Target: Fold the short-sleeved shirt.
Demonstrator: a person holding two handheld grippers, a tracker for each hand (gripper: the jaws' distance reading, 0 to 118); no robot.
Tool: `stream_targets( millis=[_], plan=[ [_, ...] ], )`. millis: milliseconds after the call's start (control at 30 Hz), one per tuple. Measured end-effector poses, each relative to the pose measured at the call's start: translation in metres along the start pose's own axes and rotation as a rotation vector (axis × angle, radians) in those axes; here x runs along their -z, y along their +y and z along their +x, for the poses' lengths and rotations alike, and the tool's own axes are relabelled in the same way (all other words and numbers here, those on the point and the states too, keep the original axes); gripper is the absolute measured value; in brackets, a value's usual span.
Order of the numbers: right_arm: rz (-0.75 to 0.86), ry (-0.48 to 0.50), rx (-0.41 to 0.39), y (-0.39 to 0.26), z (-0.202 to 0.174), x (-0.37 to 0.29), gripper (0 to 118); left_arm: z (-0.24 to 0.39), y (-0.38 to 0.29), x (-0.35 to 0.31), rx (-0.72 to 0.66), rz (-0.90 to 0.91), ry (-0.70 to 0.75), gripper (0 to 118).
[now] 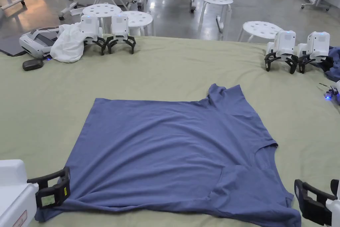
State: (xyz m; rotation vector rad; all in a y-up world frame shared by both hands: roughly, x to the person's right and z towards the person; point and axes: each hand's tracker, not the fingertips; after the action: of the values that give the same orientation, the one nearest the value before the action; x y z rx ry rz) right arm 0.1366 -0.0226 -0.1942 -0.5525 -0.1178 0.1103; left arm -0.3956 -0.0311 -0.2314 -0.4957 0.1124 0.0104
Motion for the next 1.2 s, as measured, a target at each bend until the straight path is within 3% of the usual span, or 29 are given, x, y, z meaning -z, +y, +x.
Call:
stream_targets(
  millis=[67,167,200,267,300,333,367,400,567,833,1133,1167,1200],
  plan=[
    [0.079,-0.007,-0.004,0.003,-0.01,-0.007,76,0.004,0.003,-0.009,-0.038,0.063,0.006,118],
    [0.174,-0.023,0.011,0.001,-0.02,-0.017,111,0.011,0.004,-0.019,-0.015,0.145,0.028,118],
    [0.203,-0.021,0.016,0.0,-0.022,-0.019,118,0.013,0.004,-0.023,0.002,0.171,0.043,118],
    [0.261,-0.043,0.012,-0.003,-0.027,-0.028,118,0.016,0.004,-0.03,0.029,0.213,0.036,117],
    [0.245,-0.035,0.008,-0.004,-0.029,-0.029,105,0.017,0.004,-0.033,0.028,0.204,0.032,104],
    [0.247,-0.032,-0.007,-0.003,-0.029,-0.03,78,0.018,0.004,-0.037,0.03,0.21,0.015,79],
    [0.252,-0.029,-0.018,-0.003,-0.031,-0.032,33,0.021,0.004,-0.039,0.034,0.214,0.019,39],
    [0.258,-0.061,-0.028,-0.004,-0.034,-0.032,5,0.023,0.004,-0.039,0.042,0.217,0.03,0],
    [0.256,-0.051,0.004,-0.004,-0.036,-0.033,4,0.03,-0.011,-0.036,0.084,0.264,0.069,0],
    [0.221,-0.072,-0.026,0.0,-0.04,-0.032,4,0.025,-0.022,-0.028,0.103,0.207,0.08,0],
    [0.069,-0.044,-0.011,-0.014,-0.037,-0.015,4,-0.015,-0.047,0.028,-0.056,-0.22,0.116,0],
    [0.058,-0.044,-0.014,-0.016,-0.037,-0.013,4,-0.019,-0.051,0.036,-0.067,-0.264,0.115,1],
    [0.049,-0.045,-0.019,-0.017,-0.036,-0.012,4,-0.023,-0.055,0.039,-0.083,-0.291,0.109,13]
  ],
)
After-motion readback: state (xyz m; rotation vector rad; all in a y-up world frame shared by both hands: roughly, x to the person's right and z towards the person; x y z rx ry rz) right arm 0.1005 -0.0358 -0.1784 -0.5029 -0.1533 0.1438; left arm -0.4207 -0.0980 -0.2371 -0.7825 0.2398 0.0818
